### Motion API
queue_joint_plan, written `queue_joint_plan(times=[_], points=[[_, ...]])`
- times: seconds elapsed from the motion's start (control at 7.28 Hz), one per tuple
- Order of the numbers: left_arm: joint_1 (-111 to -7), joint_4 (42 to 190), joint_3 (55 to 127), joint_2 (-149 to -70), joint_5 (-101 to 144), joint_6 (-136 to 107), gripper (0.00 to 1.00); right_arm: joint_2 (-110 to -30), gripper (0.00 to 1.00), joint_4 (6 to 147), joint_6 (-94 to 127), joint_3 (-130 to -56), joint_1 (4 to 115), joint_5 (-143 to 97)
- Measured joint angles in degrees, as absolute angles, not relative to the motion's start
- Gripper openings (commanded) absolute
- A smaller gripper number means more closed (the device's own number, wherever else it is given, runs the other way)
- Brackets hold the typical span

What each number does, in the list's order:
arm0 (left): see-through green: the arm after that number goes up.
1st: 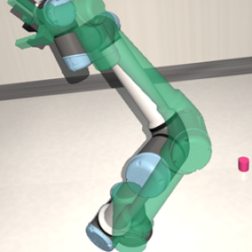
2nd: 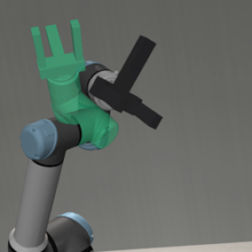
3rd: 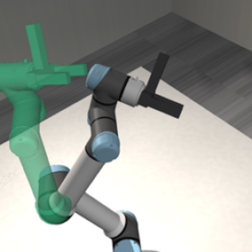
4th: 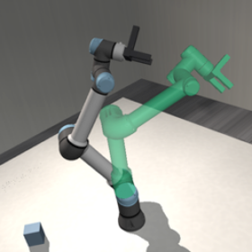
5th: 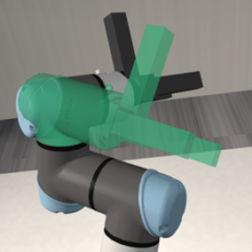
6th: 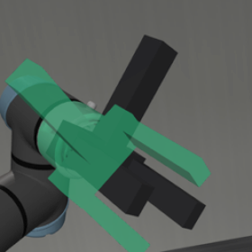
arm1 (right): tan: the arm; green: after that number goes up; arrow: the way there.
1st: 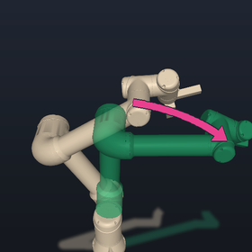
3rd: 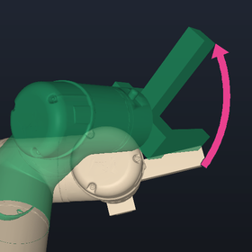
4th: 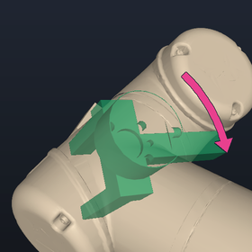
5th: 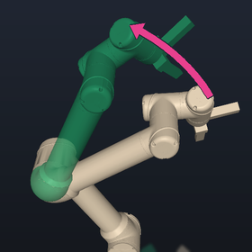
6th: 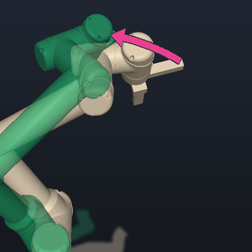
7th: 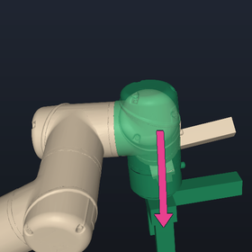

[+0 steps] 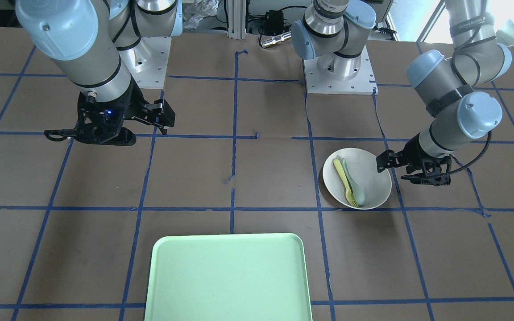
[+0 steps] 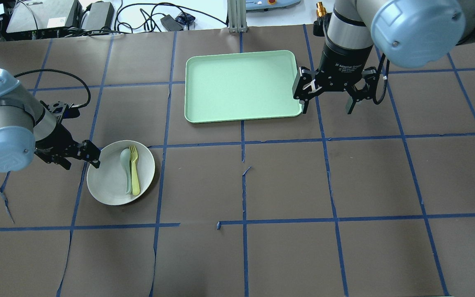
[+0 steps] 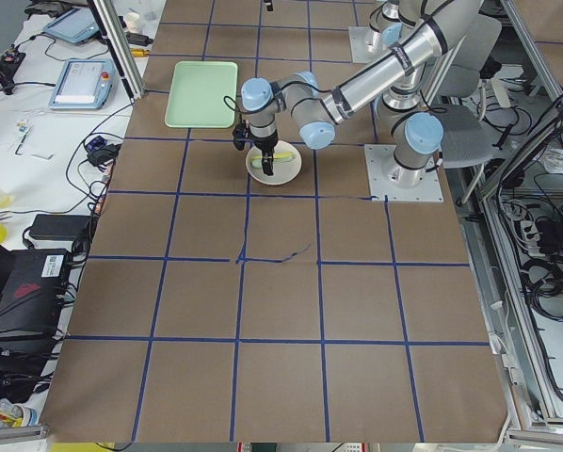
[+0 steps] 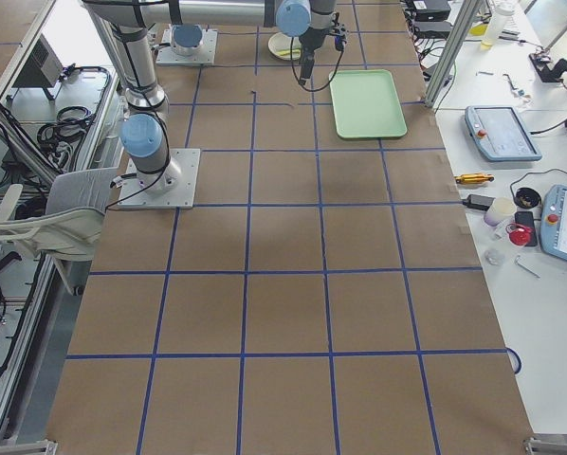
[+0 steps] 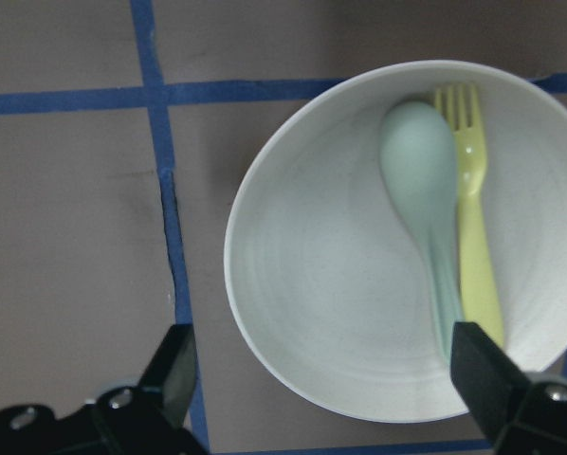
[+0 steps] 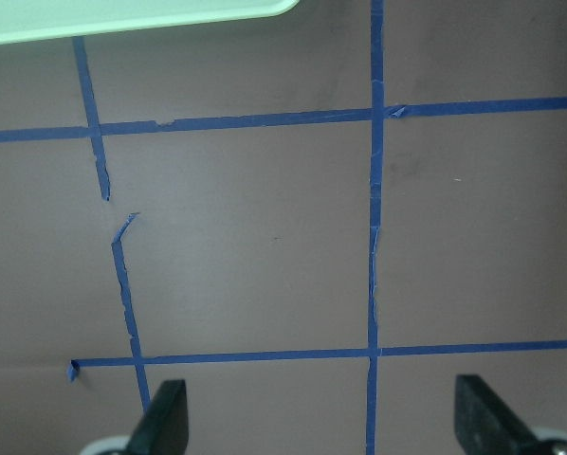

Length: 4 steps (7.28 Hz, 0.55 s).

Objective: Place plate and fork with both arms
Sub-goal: 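Lower the left gripper to the rim of the white plate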

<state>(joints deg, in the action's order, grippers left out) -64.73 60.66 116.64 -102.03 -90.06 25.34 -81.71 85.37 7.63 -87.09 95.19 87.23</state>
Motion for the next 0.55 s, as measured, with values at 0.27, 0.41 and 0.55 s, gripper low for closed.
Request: queue_joint_plan(times=[0.27, 0.41, 0.55], points=[[-62.7, 59.2, 117.5, -105.4, -89.7, 28.2, 0.84, -81.5, 1.00, 85.6, 7.7, -87.1, 95.2, 87.2], [-62.6, 59.1, 118.0, -106.2, -89.7, 28.6, 0.58, -81.5, 1.00, 86.2, 7.6, -87.1, 95.3, 87.2], [-62.8, 59.1, 118.3, -106.5, -89.9, 28.7, 0.28, -81.4, 1.00, 87.0, 7.7, -87.1, 95.3, 87.2]])
